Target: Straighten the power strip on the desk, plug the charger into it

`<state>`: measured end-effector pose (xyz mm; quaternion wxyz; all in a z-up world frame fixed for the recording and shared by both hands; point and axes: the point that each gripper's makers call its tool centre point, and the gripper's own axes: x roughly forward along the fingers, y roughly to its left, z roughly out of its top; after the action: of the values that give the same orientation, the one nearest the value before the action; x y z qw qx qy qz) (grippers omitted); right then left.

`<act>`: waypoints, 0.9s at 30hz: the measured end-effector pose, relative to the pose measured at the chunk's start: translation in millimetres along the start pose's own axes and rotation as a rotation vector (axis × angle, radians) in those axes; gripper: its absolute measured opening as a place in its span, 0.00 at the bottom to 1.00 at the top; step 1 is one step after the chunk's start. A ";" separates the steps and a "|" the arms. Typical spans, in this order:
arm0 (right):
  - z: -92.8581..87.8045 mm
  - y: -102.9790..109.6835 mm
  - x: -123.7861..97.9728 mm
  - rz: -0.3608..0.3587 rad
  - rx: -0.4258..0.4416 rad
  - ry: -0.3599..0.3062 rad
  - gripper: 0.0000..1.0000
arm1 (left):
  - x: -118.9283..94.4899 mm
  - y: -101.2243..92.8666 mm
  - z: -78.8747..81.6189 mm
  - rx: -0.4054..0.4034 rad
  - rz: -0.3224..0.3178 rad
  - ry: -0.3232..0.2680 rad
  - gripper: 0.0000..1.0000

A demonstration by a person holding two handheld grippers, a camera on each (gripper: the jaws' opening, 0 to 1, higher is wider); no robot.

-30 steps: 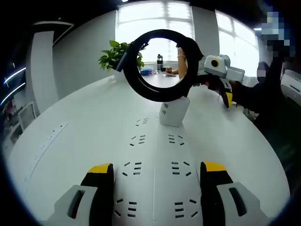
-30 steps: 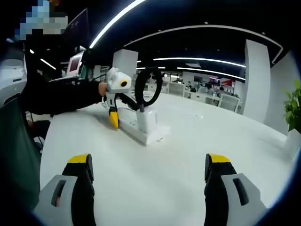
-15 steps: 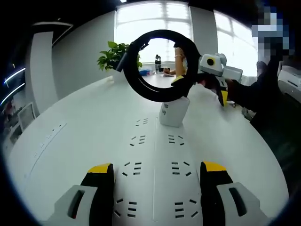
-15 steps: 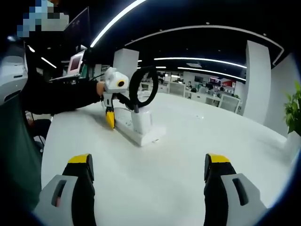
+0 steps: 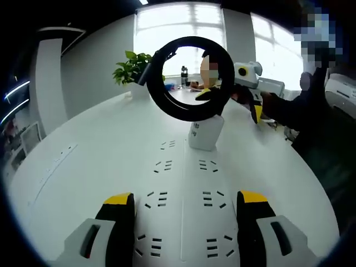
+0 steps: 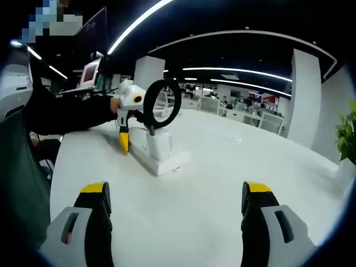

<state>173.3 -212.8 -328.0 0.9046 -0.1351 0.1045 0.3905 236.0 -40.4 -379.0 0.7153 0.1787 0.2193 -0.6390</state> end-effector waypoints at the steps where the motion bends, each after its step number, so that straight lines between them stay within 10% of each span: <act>1: 0.3 0.3 -0.1 0.001 0.000 0.000 0.98 | -0.6 -1.1 -0.1 -0.001 0.002 -0.004 0.76; 27: 8.2 8.3 2.6 0.011 -0.026 0.002 0.98 | -8.6 -23.9 -4.1 0.006 0.005 -0.019 0.76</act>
<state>169.6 -202.9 -322.4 0.9005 -0.1466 0.1013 0.3968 211.2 -33.9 -377.2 0.7182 0.1754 0.2103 -0.6396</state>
